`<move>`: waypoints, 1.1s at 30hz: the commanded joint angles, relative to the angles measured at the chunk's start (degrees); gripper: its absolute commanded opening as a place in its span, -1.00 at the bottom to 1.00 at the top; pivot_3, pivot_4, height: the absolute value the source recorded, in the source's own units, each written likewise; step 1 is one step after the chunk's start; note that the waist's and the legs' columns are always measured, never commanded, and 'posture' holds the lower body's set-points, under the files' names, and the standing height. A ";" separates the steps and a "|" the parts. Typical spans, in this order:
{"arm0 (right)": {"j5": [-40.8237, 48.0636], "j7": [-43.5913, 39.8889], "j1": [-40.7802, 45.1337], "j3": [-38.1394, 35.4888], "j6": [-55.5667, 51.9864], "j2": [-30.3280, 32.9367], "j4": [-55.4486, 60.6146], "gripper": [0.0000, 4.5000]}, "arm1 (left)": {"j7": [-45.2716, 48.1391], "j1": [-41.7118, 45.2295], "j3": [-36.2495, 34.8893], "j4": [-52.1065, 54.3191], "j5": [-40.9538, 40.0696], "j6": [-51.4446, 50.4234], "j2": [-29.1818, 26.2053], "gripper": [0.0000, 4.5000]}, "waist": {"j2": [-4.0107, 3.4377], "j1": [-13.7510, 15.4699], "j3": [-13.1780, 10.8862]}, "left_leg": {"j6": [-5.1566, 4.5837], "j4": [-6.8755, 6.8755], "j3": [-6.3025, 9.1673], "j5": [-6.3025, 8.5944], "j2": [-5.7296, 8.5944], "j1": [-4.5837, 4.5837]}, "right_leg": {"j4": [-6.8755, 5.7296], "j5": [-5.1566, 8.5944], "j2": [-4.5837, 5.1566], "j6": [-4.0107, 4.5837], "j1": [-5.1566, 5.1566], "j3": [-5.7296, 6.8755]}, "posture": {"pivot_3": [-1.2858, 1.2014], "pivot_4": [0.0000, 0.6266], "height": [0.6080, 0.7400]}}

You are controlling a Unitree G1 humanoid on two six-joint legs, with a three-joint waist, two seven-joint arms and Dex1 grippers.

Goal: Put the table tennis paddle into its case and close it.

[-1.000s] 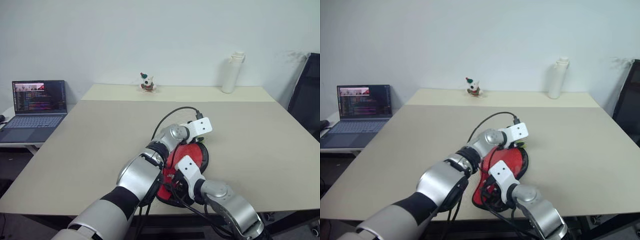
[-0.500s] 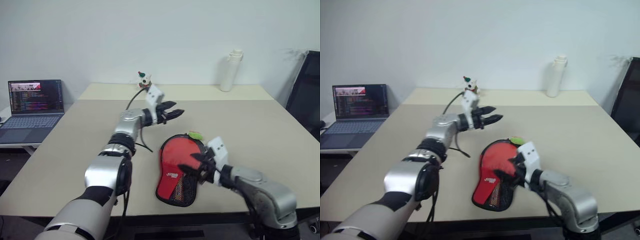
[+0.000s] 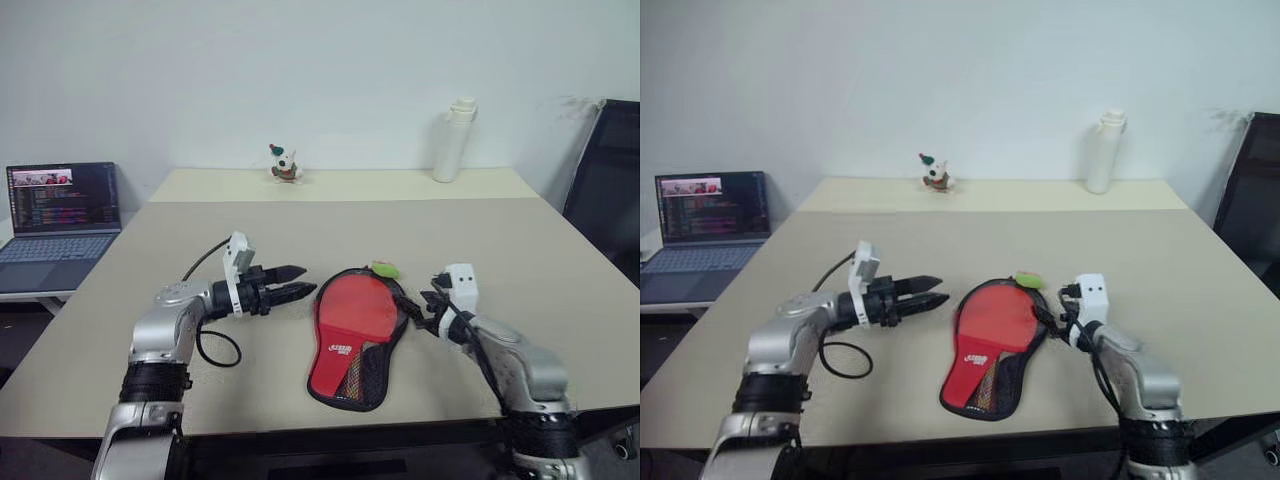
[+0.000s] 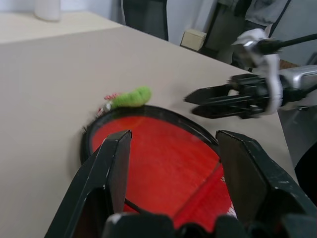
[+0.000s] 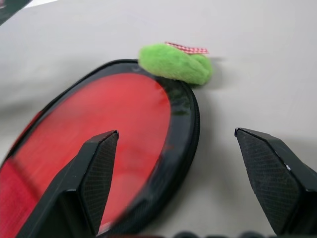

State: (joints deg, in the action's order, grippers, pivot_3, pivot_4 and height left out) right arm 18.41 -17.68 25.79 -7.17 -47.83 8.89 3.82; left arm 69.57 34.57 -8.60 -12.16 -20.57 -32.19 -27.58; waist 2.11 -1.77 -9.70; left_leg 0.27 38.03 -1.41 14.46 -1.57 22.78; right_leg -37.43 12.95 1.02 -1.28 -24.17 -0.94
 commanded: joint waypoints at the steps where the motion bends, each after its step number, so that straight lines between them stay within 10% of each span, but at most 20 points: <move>1: -2.29 1.55 3.22 0.86 6.46 -0.64 -5.47 0.83 | -1.97 0.16 0.10 4.85 -2.43 -1.22 -1.29 0.31 | 0.00 0.11 0.00 | 0.00 0.01 0.00 0.00 0.02 0.00 | -0.01 0.00 0.00 0.00 0.00 0.00 | 0.03 -0.52 1.00; 8: -3.34 -0.58 3.48 3.55 10.39 -0.42 -12.57 0.57 | -4.07 -1.05 0.83 7.08 -4.26 -2.32 -2.71 0.32 | -0.02 0.00 -0.01 | 0.00 -0.06 -0.04 0.01 0.01 0.06 | 0.15 -0.03 0.02 0.05 -0.02 -0.02 | 0.03 -0.52 1.00; 18: -1.81 -8.33 4.08 6.53 9.70 0.11 -15.02 -0.95 | -5.74 -2.67 1.81 10.16 -6.94 -4.32 -4.05 0.32 | -0.02 -0.20 -0.01 | 0.00 -0.06 -0.04 0.01 -0.05 -0.02 | 0.10 -0.02 -0.02 0.05 0.00 -0.03 | 0.03 -0.52 1.00; 33: -3.70 -23.00 8.11 13.59 13.64 4.52 -19.78 -0.98 | -5.88 -5.72 3.10 14.09 -9.51 -6.45 -6.63 0.32 | -0.04 -1.35 -0.02 | 0.00 -0.13 -0.04 0.01 -0.15 -0.05 | 0.10 0.01 -0.16 0.12 -0.02 -0.05 | 0.03 -0.52 1.00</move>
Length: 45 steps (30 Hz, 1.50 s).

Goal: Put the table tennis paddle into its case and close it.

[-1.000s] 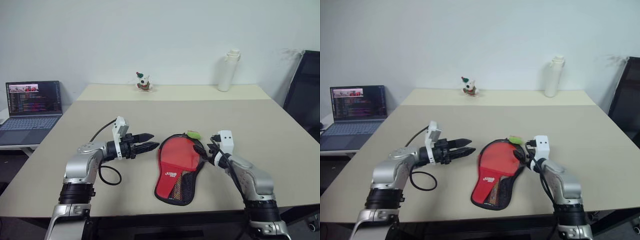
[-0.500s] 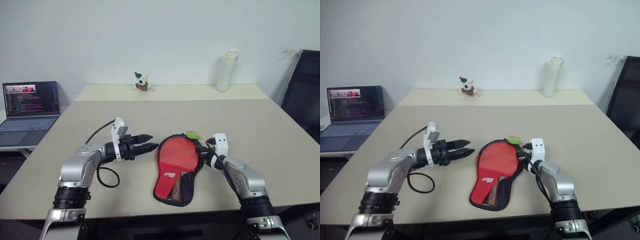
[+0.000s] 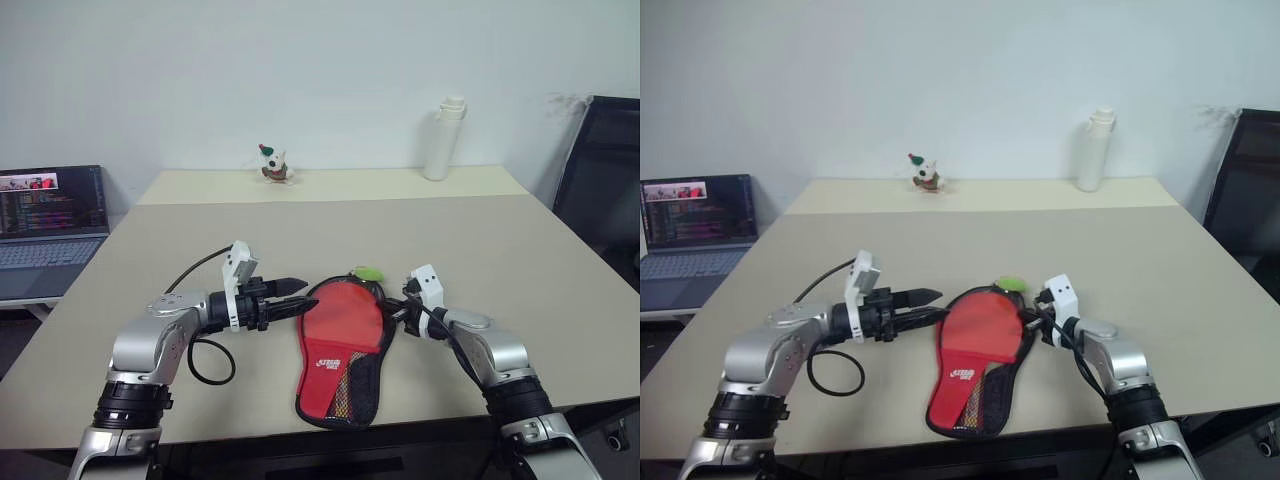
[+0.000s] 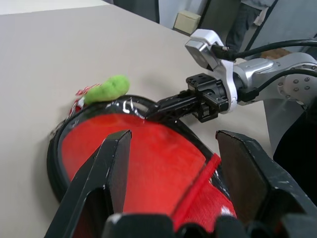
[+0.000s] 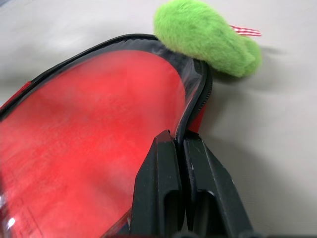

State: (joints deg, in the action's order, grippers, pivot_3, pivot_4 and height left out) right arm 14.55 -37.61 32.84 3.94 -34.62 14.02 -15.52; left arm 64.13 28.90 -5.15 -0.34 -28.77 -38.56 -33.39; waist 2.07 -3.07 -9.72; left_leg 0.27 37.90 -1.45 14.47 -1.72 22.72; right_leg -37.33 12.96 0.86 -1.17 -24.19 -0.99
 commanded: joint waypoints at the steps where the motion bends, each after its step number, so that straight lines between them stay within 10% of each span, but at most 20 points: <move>1: 0.11 -3.19 1.36 2.50 0.60 -0.67 -0.83 -0.98 | -0.54 -0.10 -0.27 2.34 -1.39 -0.07 -0.90 0.32 | 0.00 -0.07 0.00 | 0.00 0.00 -0.01 0.00 0.00 0.00 | 0.00 0.00 0.00 0.00 0.00 0.00 | 0.03 -0.52 1.00; 11: -2.16 -0.71 4.37 2.19 -0.28 -1.68 -4.30 -0.98 | -1.16 -0.26 1.22 1.99 -1.04 0.84 -0.82 0.32 | 0.00 -0.44 0.00 | 0.00 0.05 -0.15 0.00 -0.01 -0.24 | -0.32 0.05 -0.02 -0.03 0.01 -0.17 | 0.03 -0.52 1.00; 24: 4.81 1.29 -3.17 -1.70 -17.09 1.60 19.64 0.81 | -3.00 5.52 6.71 -10.70 7.06 11.60 2.36 0.32 | -0.03 0.33 -0.03 | 0.01 0.06 -0.06 0.00 0.07 -0.06 | -0.41 0.24 0.08 -0.11 -0.12 -0.07 | 0.03 -0.52 1.00; 45: 7.50 5.39 -3.62 -6.87 -14.05 6.49 27.58 0.81 | 1.36 14.87 13.25 -35.98 17.10 30.85 12.37 0.32 | -0.02 1.40 -0.05 | 0.00 0.08 -0.05 0.00 0.15 0.11 | -0.32 0.25 0.09 -0.14 -0.16 0.05 | 0.03 -0.52 1.00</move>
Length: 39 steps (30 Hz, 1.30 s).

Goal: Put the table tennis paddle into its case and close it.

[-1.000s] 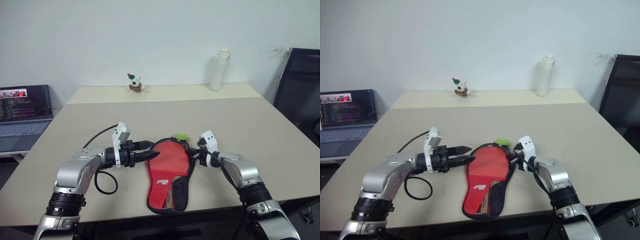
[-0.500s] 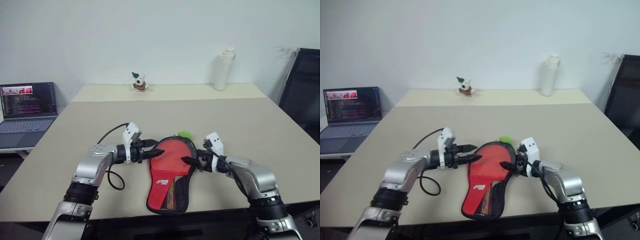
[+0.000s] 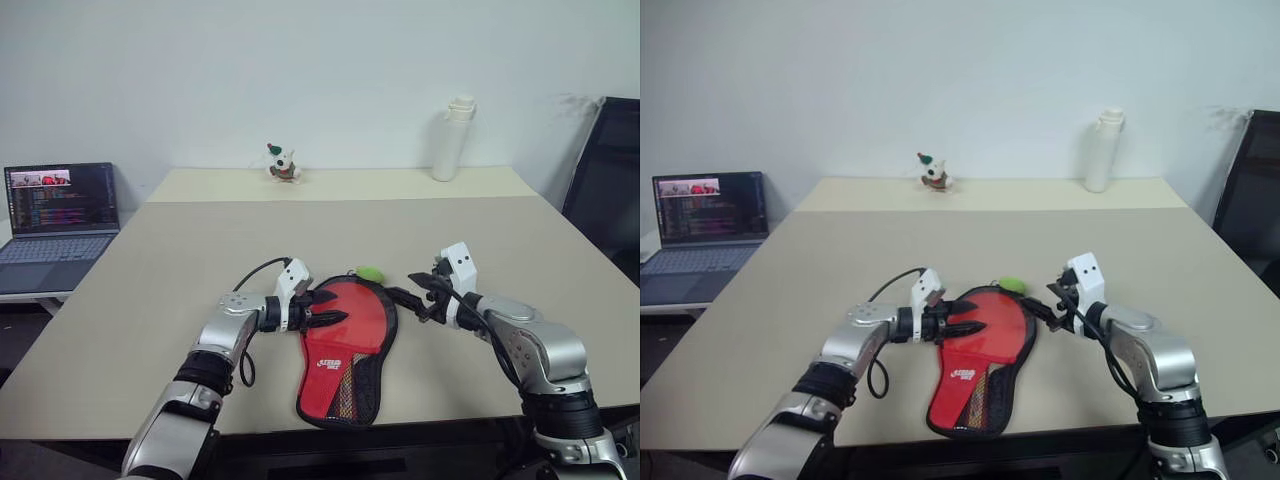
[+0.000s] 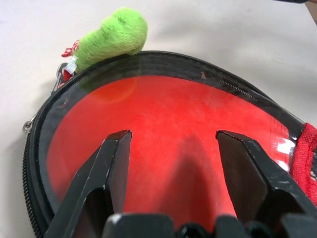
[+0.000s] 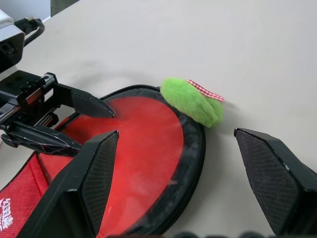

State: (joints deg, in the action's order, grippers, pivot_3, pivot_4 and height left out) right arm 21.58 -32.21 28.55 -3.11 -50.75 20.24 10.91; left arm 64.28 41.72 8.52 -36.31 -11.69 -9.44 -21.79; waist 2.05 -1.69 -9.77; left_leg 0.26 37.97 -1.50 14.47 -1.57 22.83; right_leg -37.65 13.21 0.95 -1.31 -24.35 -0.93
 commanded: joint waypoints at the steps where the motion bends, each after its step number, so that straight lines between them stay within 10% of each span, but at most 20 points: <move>1: 0.42 -0.29 0.83 0.46 2.36 0.48 0.92 0.81 | 1.64 2.28 -0.06 -0.47 0.51 2.26 0.76 0.32 | 0.00 0.03 0.00 | 0.00 0.00 0.00 0.00 0.00 0.00 | 0.00 0.00 0.01 0.00 0.00 0.00 | 0.03 -0.52 1.00; 17: -3.64 0.51 4.09 6.59 10.98 -1.90 -4.58 0.81 | 3.98 3.34 1.63 -8.07 5.84 7.54 2.94 0.32 | 0.01 0.03 0.00 | 0.00 0.01 -0.01 0.00 0.02 -0.01 | 0.00 0.00 0.01 -0.01 0.02 0.01 | 0.03 -0.52 1.00; 35: -17.42 -1.91 20.95 13.02 36.06 -6.48 -45.04 0.81 | 4.82 3.16 1.34 -8.22 6.90 8.03 3.57 0.32 | 0.00 0.19 0.00 | -0.01 0.02 -0.05 0.00 0.06 -0.01 | 0.01 -0.13 0.08 0.19 0.06 0.05 | 0.03 -0.52 1.00; 39: -17.68 -1.46 22.15 11.98 37.47 -7.12 -47.63 0.38 | 4.74 3.11 1.40 -8.52 7.03 8.18 3.59 0.32 | -0.01 0.14 -0.01 | -0.01 0.02 -0.03 -0.01 0.05 -0.03 | -0.02 -0.16 0.08 0.24 0.05 0.06 | 0.03 -0.52 1.00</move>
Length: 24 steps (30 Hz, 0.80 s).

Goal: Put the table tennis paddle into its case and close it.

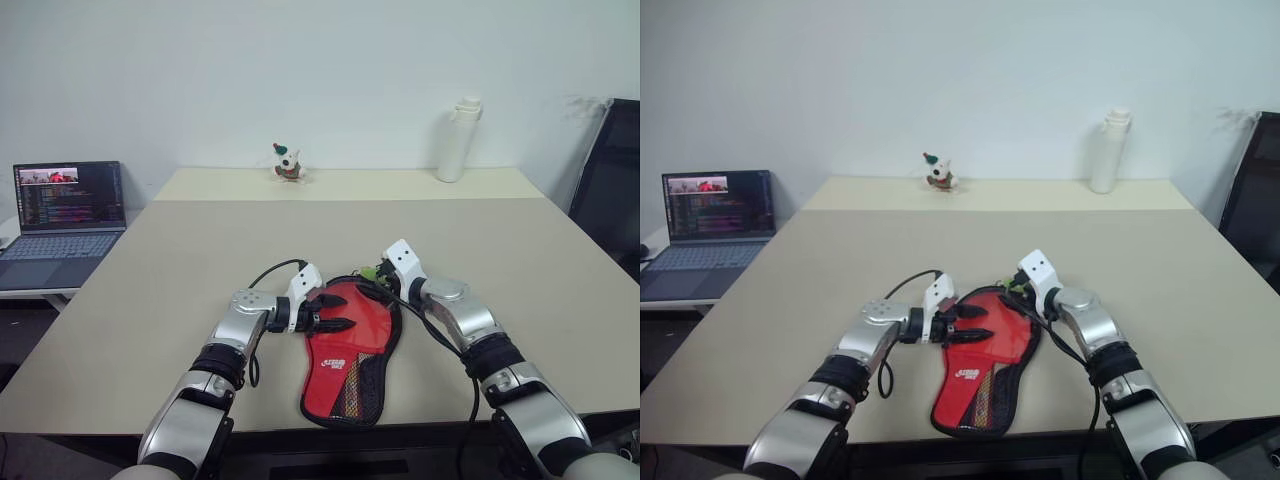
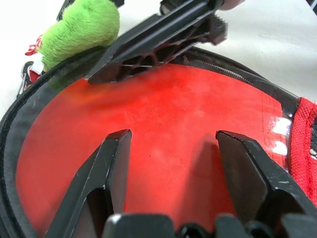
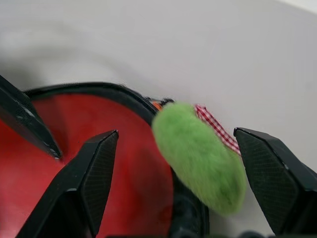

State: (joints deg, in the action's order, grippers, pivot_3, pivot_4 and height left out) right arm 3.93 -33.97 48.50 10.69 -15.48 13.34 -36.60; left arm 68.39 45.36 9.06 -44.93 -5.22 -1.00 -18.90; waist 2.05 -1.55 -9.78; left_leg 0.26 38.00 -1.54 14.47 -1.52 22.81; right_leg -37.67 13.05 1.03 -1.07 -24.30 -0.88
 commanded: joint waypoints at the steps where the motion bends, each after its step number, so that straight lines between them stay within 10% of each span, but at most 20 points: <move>1: 0.29 0.38 2.15 -2.25 1.97 -0.48 -0.03 0.22 | 0.53 -0.17 1.06 -1.01 0.86 0.07 1.04 0.32 | 0.00 0.02 0.00 | 0.00 0.00 0.01 0.00 0.00 0.00 | 0.00 0.00 0.00 0.00 0.00 0.00 | 0.03 -0.52 1.00; 9: 0.22 0.35 1.48 -3.44 0.76 -0.84 1.30 -0.99 | -0.15 2.96 1.93 -9.22 3.29 2.72 4.23 0.32 | -0.06 0.31 0.04 | 0.00 0.05 0.02 0.00 0.05 -0.07 | 0.01 0.03 0.03 -0.07 0.15 0.06 | 0.03 -0.52 1.00; 24: -1.01 -1.38 -1.61 -3.60 -2.71 4.42 11.49 -0.99 | -2.71 5.26 2.12 -19.04 6.61 6.03 7.44 0.32 | -0.16 1.75 0.15 | -0.01 0.13 0.00 -0.01 0.15 -0.11 | 0.02 0.14 0.13 -0.31 0.25 0.07 | 0.03 -0.52 1.00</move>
State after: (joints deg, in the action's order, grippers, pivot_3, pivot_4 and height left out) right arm 2.88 -34.83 47.12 8.09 -17.52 16.74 -28.64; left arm 66.01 52.58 9.11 -60.47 -1.38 6.12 -13.38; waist 1.89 0.20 -9.63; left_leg 0.25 38.12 -1.52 14.46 -1.35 22.69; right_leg -37.65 13.20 1.16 -1.37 -24.03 -0.80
